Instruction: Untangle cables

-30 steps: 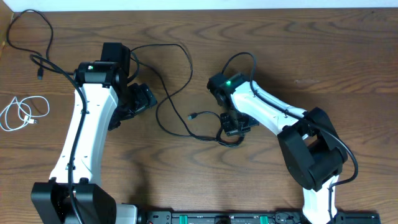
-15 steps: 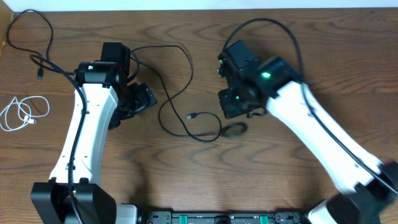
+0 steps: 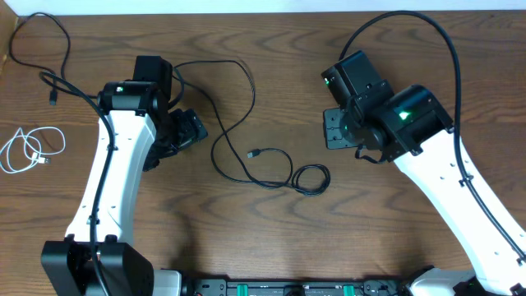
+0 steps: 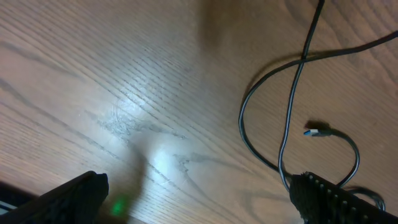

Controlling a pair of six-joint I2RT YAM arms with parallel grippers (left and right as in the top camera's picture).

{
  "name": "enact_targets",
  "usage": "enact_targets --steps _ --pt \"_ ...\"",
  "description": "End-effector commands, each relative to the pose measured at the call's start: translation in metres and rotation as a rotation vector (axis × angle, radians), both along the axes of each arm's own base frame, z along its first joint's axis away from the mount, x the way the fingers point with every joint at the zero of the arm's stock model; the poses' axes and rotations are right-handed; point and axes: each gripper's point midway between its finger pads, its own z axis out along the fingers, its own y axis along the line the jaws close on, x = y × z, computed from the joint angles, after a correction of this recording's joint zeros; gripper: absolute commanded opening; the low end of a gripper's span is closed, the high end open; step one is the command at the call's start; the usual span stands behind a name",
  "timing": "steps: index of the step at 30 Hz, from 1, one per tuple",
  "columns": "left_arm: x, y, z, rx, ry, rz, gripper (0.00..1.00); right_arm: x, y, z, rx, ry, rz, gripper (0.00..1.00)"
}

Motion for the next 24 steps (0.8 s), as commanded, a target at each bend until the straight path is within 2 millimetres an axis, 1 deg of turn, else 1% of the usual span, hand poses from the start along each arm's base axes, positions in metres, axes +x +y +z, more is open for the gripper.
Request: enact_targets --steps 1,2,4,7,9,12,15,19,22,24 --pt "0.003 -0.005 -0.001 -0.026 -0.012 -0.007 0.98 -0.003 0.003 -0.021 -0.007 0.056 -0.014 0.55" --pt "0.007 -0.011 -0.001 -0.052 -0.028 -0.035 0.98 -0.004 0.007 -0.027 0.006 0.074 -0.007 0.59" --pt "0.017 -0.024 -0.003 -0.095 -0.071 -0.117 0.98 -0.005 0.015 -0.036 0.036 0.102 0.008 0.62" --pt "0.022 -0.027 -0.012 -0.079 -0.085 -0.143 0.98 -0.008 0.026 -0.05 0.077 0.148 0.029 0.64" --pt "0.022 -0.027 -0.019 -0.081 -0.075 -0.145 0.98 -0.01 0.029 -0.056 0.086 0.175 0.035 0.64" --pt "0.023 -0.027 -0.032 -0.081 -0.057 -0.146 0.98 -0.012 0.03 -0.06 0.085 0.19 0.037 0.64" --pt "0.022 -0.034 -0.048 -0.096 -0.025 -0.2 0.98 -0.012 0.03 -0.06 0.086 0.188 0.037 0.65" --pt "0.016 -0.05 -0.07 -0.125 0.038 -0.274 0.98 -0.011 0.03 -0.059 0.088 0.186 0.037 0.66" --pt "0.02 -0.062 -0.086 -0.122 0.058 -0.348 0.98 -0.011 0.03 -0.059 0.088 0.186 0.038 0.66" --pt "0.023 -0.067 -0.094 -0.121 0.064 -0.364 0.99 -0.012 0.03 -0.06 0.087 0.188 0.037 0.66"
